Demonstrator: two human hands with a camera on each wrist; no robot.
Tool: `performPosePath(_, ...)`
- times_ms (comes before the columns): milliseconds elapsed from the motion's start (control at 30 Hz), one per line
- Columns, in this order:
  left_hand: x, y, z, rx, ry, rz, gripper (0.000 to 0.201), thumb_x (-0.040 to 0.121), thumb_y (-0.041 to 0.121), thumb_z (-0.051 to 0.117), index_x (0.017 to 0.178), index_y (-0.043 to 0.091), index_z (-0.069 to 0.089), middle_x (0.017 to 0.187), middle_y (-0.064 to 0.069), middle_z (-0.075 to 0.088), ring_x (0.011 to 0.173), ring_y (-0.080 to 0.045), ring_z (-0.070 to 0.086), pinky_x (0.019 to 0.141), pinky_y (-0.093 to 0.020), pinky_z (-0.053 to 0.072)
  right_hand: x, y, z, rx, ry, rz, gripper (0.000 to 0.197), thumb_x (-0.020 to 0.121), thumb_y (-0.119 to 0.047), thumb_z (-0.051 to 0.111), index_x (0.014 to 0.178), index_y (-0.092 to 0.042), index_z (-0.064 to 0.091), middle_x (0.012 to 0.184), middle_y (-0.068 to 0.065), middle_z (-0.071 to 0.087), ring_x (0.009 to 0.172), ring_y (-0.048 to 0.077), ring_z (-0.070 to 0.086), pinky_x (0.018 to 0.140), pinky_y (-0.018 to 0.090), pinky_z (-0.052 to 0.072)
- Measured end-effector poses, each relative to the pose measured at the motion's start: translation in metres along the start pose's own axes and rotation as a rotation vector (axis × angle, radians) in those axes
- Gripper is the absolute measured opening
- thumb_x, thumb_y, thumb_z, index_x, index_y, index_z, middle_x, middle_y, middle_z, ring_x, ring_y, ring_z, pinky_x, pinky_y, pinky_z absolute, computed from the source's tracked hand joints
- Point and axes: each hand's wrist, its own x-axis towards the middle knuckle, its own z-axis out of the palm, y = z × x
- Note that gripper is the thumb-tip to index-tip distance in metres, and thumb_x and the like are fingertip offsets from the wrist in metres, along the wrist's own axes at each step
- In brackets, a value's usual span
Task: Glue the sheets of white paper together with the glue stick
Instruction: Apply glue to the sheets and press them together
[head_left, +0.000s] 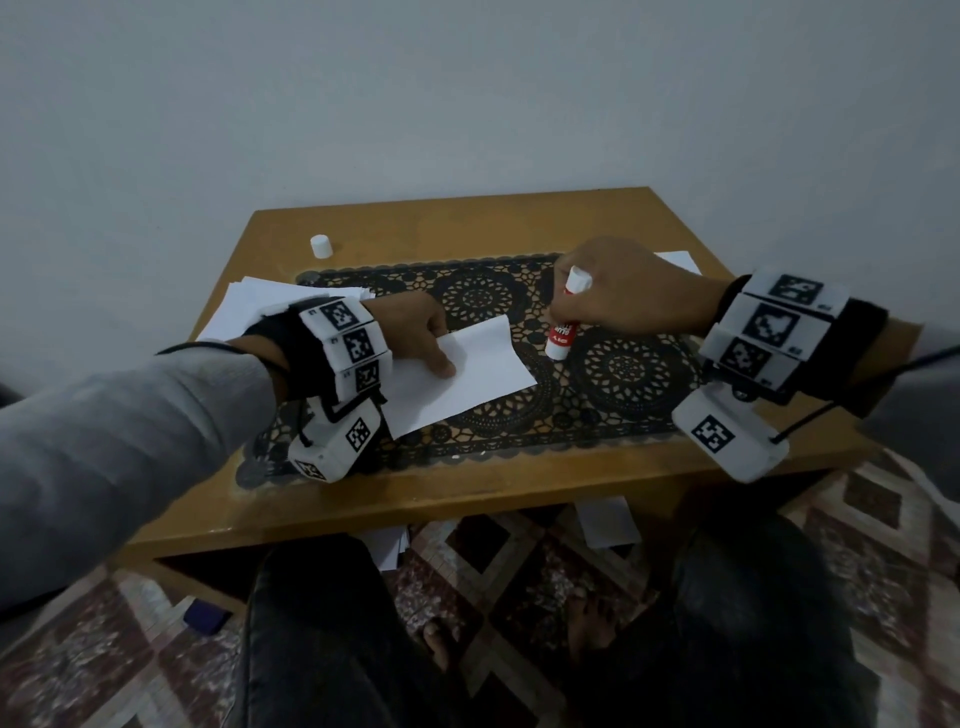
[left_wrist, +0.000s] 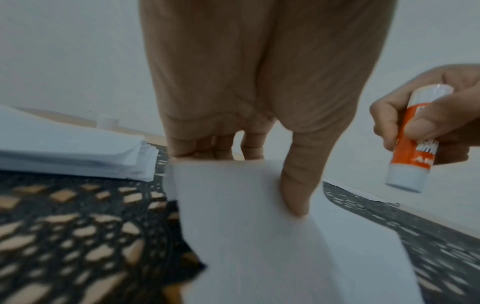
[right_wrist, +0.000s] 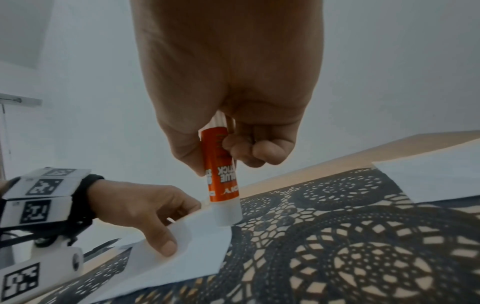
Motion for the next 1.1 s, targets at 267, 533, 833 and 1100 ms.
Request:
performPosePath(267,-0.012,0.003,0.0,-0.29,0.095,0.317,0.05,0.077,0.0,0.073,0.12,0.022,0.061,0.116,-0.002,0.062,0.101,-0.016,0.058,0.088,-0.028,0.047,0.002,0.006,0.006,0.002,-0.004,-0.009,0.033,0.08,-0.032,0.069,0.076,0.0,0.064,0.079,0.014,0.067,0.076,0.03,0.061,0.068,0.043,0.048)
performPosePath(533,-0.005,0.006,0.01,-0.213,0.205,0.078,0.045,0.086,0.02,0.067,0.13,0.009,0.058,0.137,-0.006,0.053,0.124,-0.018,0.048,0.097,-0.017,0.031,0.011,0.005,0.01,0.002,0.059,0.013,0.029,0.08,-0.034,0.068,0.078,-0.005,0.065,0.085,0.009,0.066,0.08,0.025,0.059,0.069,0.041,0.047)
performPosePath(833,-0.005,0.009,0.015,0.102,0.053,0.033,0.068,0.085,0.036,0.068,0.145,0.027,0.037,0.146,-0.003,0.042,0.129,-0.026,0.043,0.098,-0.028,0.035,0.049,-0.004,0.024,-0.107,0.109,-0.031,0.023,0.085,-0.032,0.067,0.088,-0.009,0.068,0.093,0.0,0.057,0.088,0.016,0.052,0.07,0.026,0.033)
performPosePath(1100,0.005,0.003,0.013,0.063,0.013,0.043,0.069,0.081,0.035,0.073,0.142,0.03,0.04,0.149,0.0,0.038,0.132,-0.024,0.04,0.1,-0.029,0.033,0.081,0.001,0.035,-0.115,0.015,0.073,0.026,0.084,-0.028,0.065,0.084,-0.002,0.067,0.093,0.015,0.065,0.083,0.026,0.058,0.065,0.031,0.041)
